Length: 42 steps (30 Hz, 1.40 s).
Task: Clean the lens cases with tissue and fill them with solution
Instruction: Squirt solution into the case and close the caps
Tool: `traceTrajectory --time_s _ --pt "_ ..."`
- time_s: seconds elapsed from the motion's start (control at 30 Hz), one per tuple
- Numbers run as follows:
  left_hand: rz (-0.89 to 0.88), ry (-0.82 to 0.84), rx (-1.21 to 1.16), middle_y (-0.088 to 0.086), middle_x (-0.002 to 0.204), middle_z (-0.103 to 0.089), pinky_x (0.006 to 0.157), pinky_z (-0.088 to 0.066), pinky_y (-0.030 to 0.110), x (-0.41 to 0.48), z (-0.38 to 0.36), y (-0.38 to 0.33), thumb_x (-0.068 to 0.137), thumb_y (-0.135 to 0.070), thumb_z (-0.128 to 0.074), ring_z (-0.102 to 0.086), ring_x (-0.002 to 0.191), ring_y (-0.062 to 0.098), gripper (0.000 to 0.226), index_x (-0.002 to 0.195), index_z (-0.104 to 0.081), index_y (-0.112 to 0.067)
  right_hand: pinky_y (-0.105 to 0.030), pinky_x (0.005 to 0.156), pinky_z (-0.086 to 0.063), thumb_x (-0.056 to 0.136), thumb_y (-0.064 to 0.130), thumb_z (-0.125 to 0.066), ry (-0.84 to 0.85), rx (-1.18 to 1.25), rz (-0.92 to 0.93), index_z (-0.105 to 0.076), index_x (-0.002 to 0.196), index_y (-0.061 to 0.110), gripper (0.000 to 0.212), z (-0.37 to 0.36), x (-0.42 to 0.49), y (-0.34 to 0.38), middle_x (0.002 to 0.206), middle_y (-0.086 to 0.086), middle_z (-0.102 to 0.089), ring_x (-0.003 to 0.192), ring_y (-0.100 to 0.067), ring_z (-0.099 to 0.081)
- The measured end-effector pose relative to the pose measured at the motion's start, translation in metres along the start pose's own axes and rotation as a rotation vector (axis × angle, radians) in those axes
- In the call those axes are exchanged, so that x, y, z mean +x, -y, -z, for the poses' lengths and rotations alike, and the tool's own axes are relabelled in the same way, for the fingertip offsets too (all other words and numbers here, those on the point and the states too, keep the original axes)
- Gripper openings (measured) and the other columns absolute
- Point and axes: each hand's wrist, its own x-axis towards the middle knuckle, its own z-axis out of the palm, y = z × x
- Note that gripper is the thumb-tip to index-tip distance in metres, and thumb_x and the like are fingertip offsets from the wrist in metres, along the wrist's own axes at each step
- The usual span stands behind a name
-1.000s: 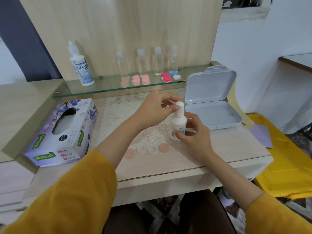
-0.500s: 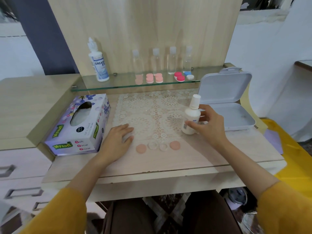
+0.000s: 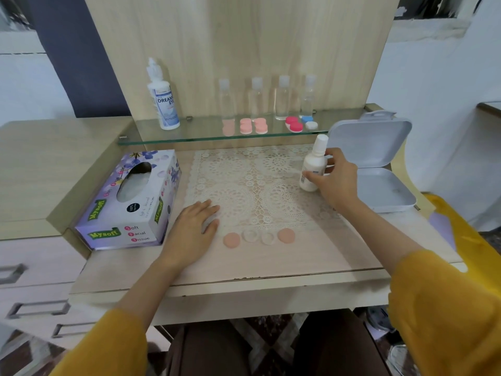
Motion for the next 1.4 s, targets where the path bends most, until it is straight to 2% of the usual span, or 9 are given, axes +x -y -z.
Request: traceTrajectory --time_s 0.47,0.6,0.7,0.77,0.9,1.0,1.17,1.27,1.4 --pt "-0.010 0.002 -0.009 0.001 0.145 -0.039 0.109 -0.011 0.019 0.002 -0.003 0.004 0.094 -0.023 -0.048 -0.028 0.136 0.017 0.038 0.132 -0.049 -0.017 -0.032 0.084 -0.044 0.071 0.023 -0.079 -0.013 -0.078 0.019 -0.047 0.126 0.010 0.065 0.002 -0.005 0.000 0.121 -0.007 -0.056 0.102 -0.020 -0.055" --pt "0.003 -0.052 -0.071 0.003 0.127 -0.057 0.101 -0.024 0.018 -0.003 0.002 0.001 0.091 -0.029 -0.052 -0.046 0.121 0.022 0.032 0.116 -0.064 -0.013 -0.035 0.082 -0.045 0.074 0.023 -0.075 -0.068 -0.175 0.104 -0.050 0.124 0.009 0.058 0.007 -0.028 0.007 0.116 -0.007 -0.056 0.100 -0.020 -0.053" --pt "-0.092 -0.029 -0.096 0.001 0.103 -0.062 0.086 -0.031 0.015 -0.011 0.005 -0.008 0.085 -0.041 -0.044 -0.054 0.098 0.021 0.044 0.102 -0.070 -0.010 -0.035 0.080 -0.048 0.076 0.022 -0.073 0.079 -0.150 0.179 -0.061 0.109 0.009 0.037 0.004 -0.054 0.012 0.100 -0.002 -0.061 0.084 -0.015 -0.054" --pt "-0.071 0.032 -0.192 -0.002 0.100 -0.057 0.086 -0.033 0.015 -0.017 0.008 -0.017 0.085 -0.040 -0.045 -0.052 0.098 0.017 0.042 0.106 -0.068 -0.012 -0.031 0.080 -0.047 0.076 0.022 -0.073 0.242 -0.120 0.214 -0.066 0.100 0.011 0.028 -0.001 -0.071 0.014 0.096 0.000 -0.064 0.082 -0.013 -0.056" --pt "-0.060 0.149 -0.267 -0.018 0.102 -0.048 0.090 -0.029 0.005 -0.026 0.011 -0.024 0.080 -0.048 -0.056 -0.047 0.103 0.005 0.046 0.116 -0.062 -0.021 -0.023 0.082 -0.038 0.073 0.028 -0.076 0.417 -0.159 0.252 -0.068 0.100 0.017 0.030 -0.015 -0.089 0.012 0.099 0.002 -0.064 0.089 -0.011 -0.053" --pt "-0.097 0.139 -0.229 -0.023 0.100 -0.044 0.088 -0.025 0.001 -0.030 0.008 -0.025 0.069 -0.059 -0.048 -0.044 0.100 0.003 0.058 0.114 -0.063 -0.024 -0.030 0.090 -0.036 0.072 0.036 -0.075 0.470 -0.237 0.267 -0.067 0.106 0.020 0.039 -0.023 -0.094 0.012 0.105 0.004 -0.061 0.099 -0.012 -0.049" --pt "-0.079 0.074 -0.289 -0.009 0.095 -0.054 0.081 -0.034 0.007 -0.032 0.007 -0.027 0.077 -0.023 -0.072 -0.051 0.089 0.002 0.023 0.099 -0.067 -0.019 -0.027 0.088 -0.026 0.073 0.037 -0.073 0.450 -0.278 0.282 -0.069 0.101 0.022 0.032 -0.030 -0.098 0.013 0.101 0.008 -0.058 0.100 -0.011 -0.045" --pt "-0.060 -0.002 -0.332 -0.014 0.086 -0.056 0.068 -0.036 0.006 -0.030 0.009 -0.031 0.074 -0.014 -0.075 -0.053 0.081 -0.004 0.020 0.093 -0.066 -0.016 -0.027 0.086 -0.026 0.072 0.034 -0.073 0.425 -0.255 0.276 -0.071 0.093 0.023 0.023 -0.032 -0.099 0.012 0.095 0.008 -0.058 0.096 -0.012 -0.046" --pt "-0.043 -0.073 -0.387 -0.011 0.085 -0.061 0.066 -0.038 0.007 -0.026 0.009 -0.044 0.071 -0.013 -0.077 -0.055 0.080 -0.002 0.021 0.090 -0.068 -0.017 -0.027 0.085 -0.025 0.072 0.033 -0.075 0.424 -0.208 0.281 -0.072 0.095 0.026 0.024 -0.033 -0.100 0.011 0.092 0.007 -0.059 0.094 -0.013 -0.046"
